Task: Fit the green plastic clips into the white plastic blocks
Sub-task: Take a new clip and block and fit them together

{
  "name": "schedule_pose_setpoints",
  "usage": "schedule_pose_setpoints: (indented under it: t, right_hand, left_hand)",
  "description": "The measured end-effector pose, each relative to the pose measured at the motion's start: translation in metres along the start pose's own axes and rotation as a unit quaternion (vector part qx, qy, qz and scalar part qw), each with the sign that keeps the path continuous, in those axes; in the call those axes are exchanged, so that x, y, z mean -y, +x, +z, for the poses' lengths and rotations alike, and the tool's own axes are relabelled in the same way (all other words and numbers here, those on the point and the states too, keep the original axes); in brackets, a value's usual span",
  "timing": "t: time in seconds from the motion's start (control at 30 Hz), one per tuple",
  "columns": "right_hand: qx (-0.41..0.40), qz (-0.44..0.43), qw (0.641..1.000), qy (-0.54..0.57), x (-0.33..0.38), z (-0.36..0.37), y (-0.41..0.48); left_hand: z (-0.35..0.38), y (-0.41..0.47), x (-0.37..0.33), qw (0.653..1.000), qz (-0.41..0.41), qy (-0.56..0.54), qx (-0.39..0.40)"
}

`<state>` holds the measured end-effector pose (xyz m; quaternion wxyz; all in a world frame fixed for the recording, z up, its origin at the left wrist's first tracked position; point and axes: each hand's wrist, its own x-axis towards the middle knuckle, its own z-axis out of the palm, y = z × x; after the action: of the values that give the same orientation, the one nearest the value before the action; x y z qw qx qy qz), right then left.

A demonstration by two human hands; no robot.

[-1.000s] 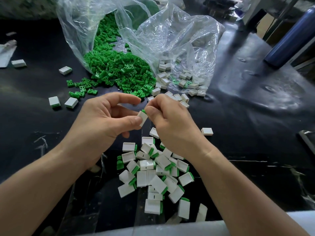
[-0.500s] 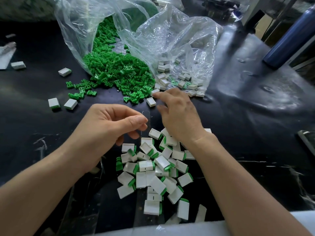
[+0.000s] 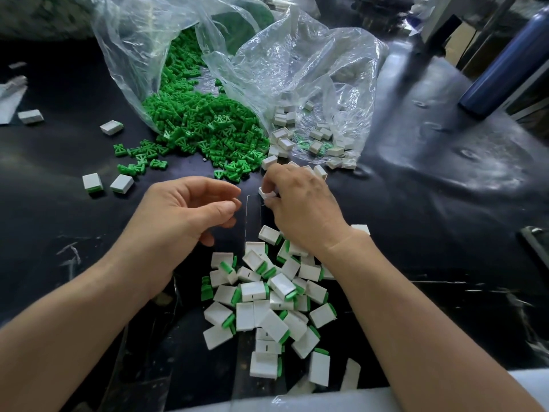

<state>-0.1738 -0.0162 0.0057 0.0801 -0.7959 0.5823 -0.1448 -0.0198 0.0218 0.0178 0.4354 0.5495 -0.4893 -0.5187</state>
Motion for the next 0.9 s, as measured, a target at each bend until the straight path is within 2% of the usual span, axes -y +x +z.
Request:
schedule_pose_setpoints:
  t: [0.1,0.2,0.37,0.5,0.6,0.9]
  right_hand:
    - [-0.006,0.009,0.994,0.112,0.004,-0.004,-0.004]
    - [-0.003,0.005,0.967,0.256,0.014,-0.008,-0.01]
    - [0.024,-0.026,0.945,0.326,0.018,-0.008,-0.014]
    - [0.014,-0.031,0.937,0.349,0.016,-0.007,-0.013]
    - [-0.014,-0.009,0.93,0.368,0.02,-0.002,-0.014]
    - [-0.053,0.052,0.947,0.312,0.016,-0.012,-0.014]
  left_hand:
    - [-0.002,0.002,0.001,1.0,0.005,-0.002,-0.006]
    - [-0.002,0.002,0.001,1.0,0.008,-0.013,-0.001]
    - [-0.004,0.002,-0.001,0.999,0.023,-0.021,-0.014]
    - [-0.003,-0.001,-0.004,0.999,0.033,-0.025,0.023]
    - [-0.003,-0.001,-0.004,0.998,0.037,-0.046,0.019]
    - [-0.002,0.0,-0.002,0.997,0.025,-0.068,0.017]
